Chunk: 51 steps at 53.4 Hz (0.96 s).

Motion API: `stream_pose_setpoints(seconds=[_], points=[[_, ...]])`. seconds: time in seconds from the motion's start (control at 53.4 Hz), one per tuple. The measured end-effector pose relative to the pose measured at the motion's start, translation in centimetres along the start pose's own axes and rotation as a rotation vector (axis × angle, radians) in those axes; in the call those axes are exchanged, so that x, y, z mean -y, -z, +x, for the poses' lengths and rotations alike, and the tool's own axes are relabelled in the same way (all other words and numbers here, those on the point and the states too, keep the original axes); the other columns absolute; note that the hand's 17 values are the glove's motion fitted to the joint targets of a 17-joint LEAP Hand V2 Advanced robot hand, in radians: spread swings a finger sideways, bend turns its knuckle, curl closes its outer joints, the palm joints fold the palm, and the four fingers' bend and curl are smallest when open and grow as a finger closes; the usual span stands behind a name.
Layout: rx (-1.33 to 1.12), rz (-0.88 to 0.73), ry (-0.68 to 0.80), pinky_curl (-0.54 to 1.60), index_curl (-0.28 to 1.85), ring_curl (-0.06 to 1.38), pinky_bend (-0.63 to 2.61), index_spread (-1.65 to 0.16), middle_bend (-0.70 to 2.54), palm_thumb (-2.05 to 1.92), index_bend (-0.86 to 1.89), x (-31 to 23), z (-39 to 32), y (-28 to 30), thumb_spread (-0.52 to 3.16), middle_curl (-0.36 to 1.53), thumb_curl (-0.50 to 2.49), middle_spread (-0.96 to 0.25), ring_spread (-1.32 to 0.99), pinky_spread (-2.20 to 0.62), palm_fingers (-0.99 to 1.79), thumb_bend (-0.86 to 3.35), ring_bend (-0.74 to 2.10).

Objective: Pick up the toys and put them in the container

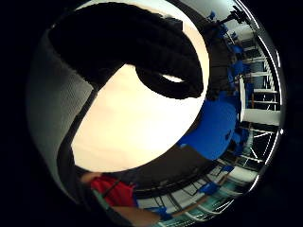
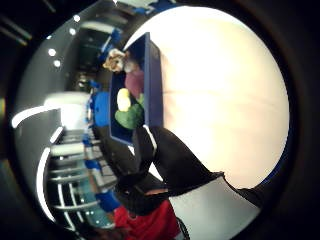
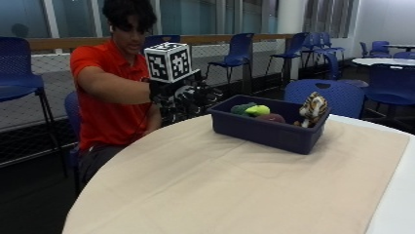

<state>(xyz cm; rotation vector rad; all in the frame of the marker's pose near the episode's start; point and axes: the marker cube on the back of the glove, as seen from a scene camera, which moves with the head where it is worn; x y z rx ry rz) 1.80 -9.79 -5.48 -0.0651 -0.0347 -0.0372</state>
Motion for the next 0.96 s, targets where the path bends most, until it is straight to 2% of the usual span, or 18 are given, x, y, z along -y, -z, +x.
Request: stream_pose_setpoints(seconds=[0.955], points=[[0.026,-0.001,0.007,0.32,0.26,0.24,1.14,-0.37,0.13,-0.06,0.15,-1.8,0.5,-0.6,1.07,0.20,0.21,-0.06,0.06,0.13,-0.16,-0.05,0.18]])
